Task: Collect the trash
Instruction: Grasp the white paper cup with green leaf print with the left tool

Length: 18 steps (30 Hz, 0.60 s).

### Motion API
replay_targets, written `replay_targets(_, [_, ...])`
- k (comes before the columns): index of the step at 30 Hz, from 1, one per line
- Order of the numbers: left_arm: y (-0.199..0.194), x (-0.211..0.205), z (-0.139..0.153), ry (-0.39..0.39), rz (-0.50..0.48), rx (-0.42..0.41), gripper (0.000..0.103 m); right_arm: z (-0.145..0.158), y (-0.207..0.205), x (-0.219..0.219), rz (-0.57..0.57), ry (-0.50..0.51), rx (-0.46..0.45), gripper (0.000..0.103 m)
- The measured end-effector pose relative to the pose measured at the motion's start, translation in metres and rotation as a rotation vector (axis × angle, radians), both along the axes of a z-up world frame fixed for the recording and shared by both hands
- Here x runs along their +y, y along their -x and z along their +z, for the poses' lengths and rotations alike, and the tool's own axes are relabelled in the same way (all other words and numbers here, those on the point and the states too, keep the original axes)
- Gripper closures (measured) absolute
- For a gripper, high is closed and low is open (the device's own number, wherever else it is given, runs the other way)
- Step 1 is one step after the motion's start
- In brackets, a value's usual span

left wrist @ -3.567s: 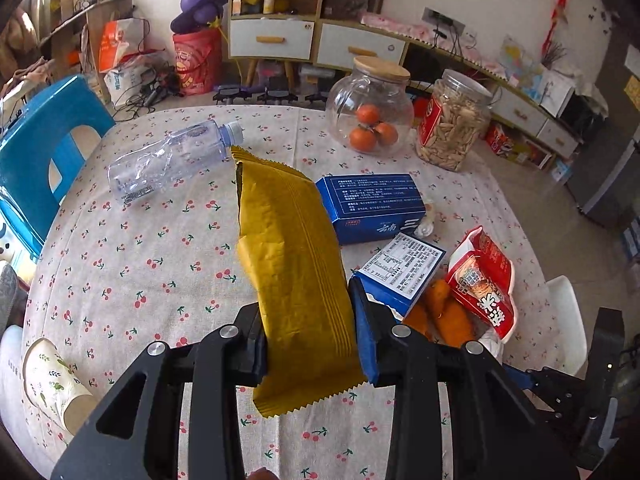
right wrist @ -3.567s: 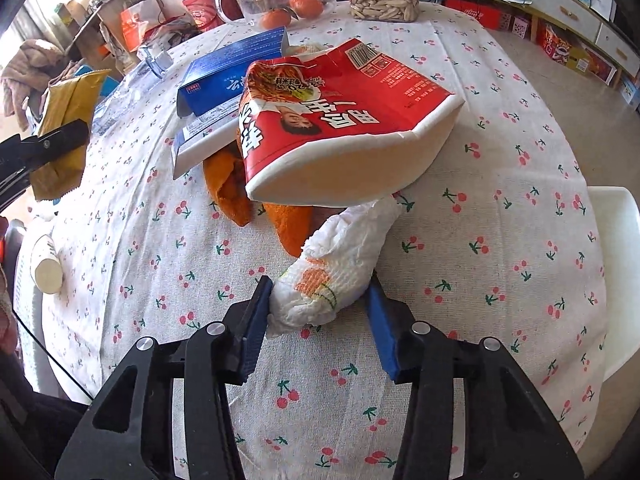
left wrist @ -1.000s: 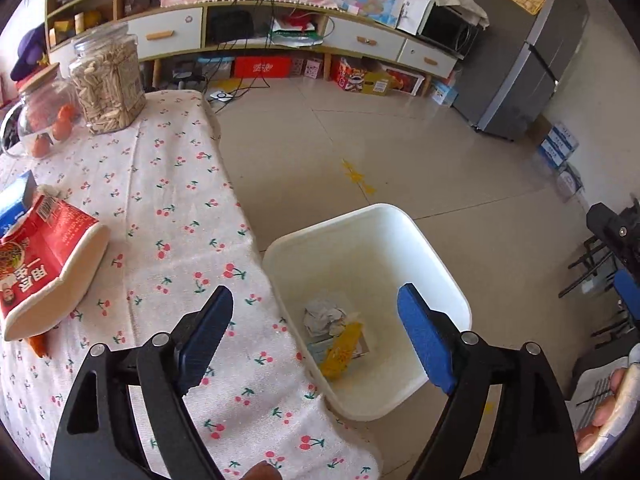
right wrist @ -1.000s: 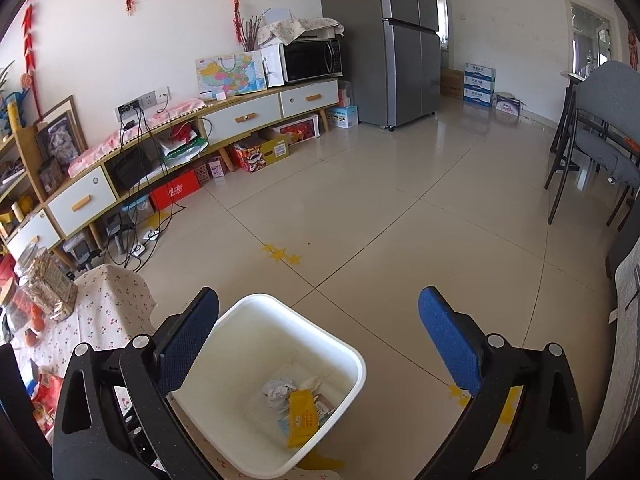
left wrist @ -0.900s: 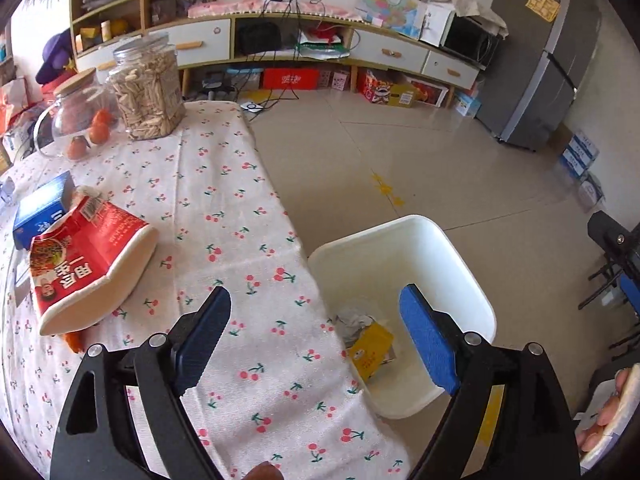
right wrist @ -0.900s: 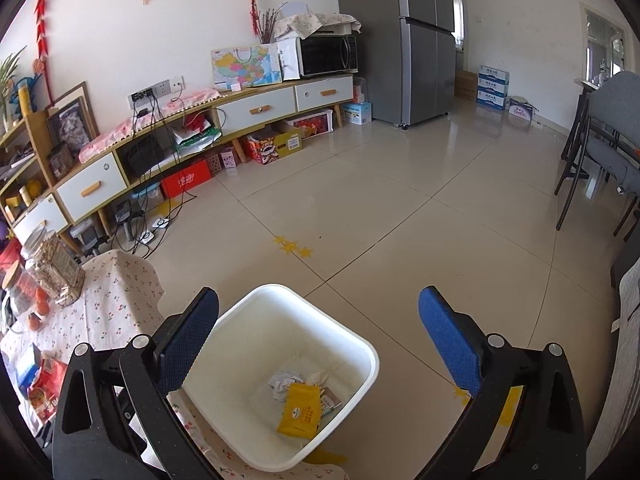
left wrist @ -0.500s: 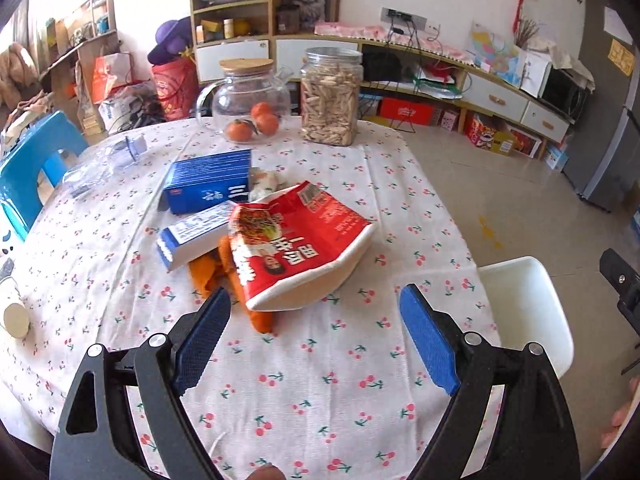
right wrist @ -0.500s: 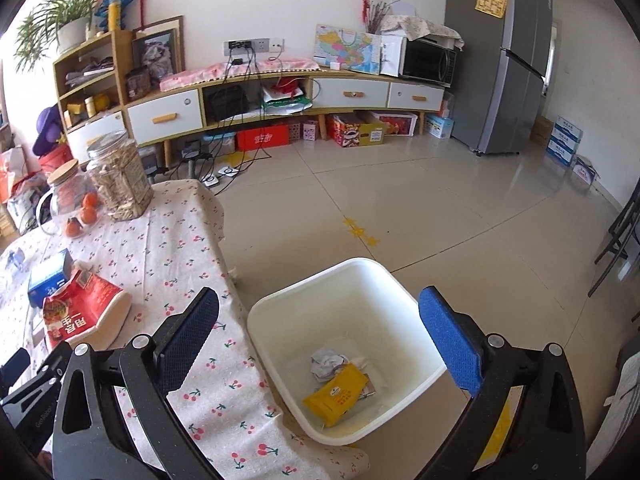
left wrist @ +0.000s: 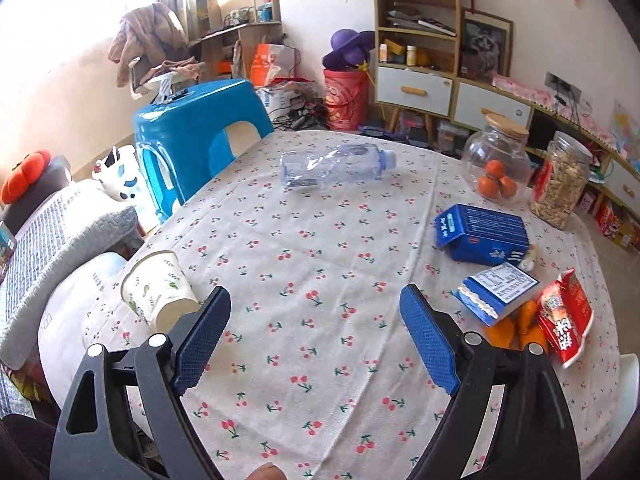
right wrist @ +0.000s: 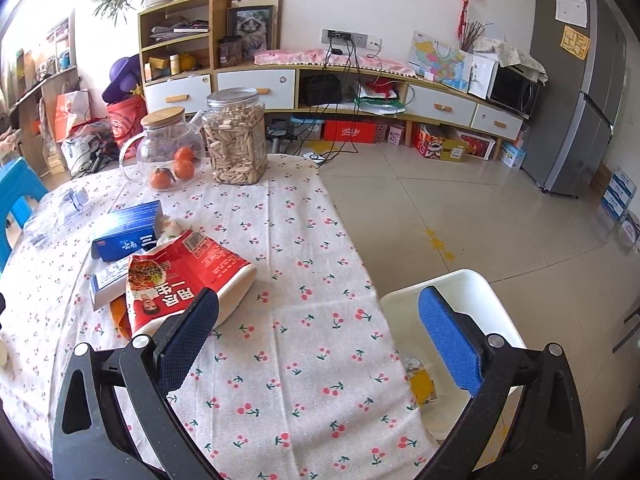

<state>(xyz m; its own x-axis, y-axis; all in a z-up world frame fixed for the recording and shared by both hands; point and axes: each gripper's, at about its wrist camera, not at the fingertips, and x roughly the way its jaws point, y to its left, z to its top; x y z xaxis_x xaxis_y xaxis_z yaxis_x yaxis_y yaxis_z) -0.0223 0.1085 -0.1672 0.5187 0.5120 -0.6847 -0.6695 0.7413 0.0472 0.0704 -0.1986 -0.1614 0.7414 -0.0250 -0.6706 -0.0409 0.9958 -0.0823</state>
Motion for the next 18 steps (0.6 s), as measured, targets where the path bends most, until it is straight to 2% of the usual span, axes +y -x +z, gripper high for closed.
replay_targets(1, [0.006,0.015,0.002,0.006,0.047,-0.005,0.013,-0.001,-0.001,0.006,0.01,0.001,0.0,0.007])
replay_targets(4, [0.029,0.058,0.003,0.028,0.174,-0.027,0.012,-0.004,-0.003,0.023,0.03,0.007,-0.001,0.007])
replay_targets(9, [0.054,0.108,-0.003,0.075,0.309,-0.036,0.012,-0.006,-0.007,0.039,0.041,0.002,-0.011,0.007])
replay_targets(11, [0.063,0.125,-0.009,0.129,0.352,-0.035,0.012,-0.005,-0.007,0.044,0.051,-0.015,-0.029,0.007])
replay_targets(15, [0.073,0.151,-0.031,0.287,0.412,-0.026,0.012,-0.003,-0.007,0.057,0.074,-0.026,-0.057,0.007])
replay_targets(18, [0.074,0.167,-0.048,0.377,0.436,-0.009,0.012,-0.007,-0.011,0.062,0.082,-0.03,-0.038,0.007])
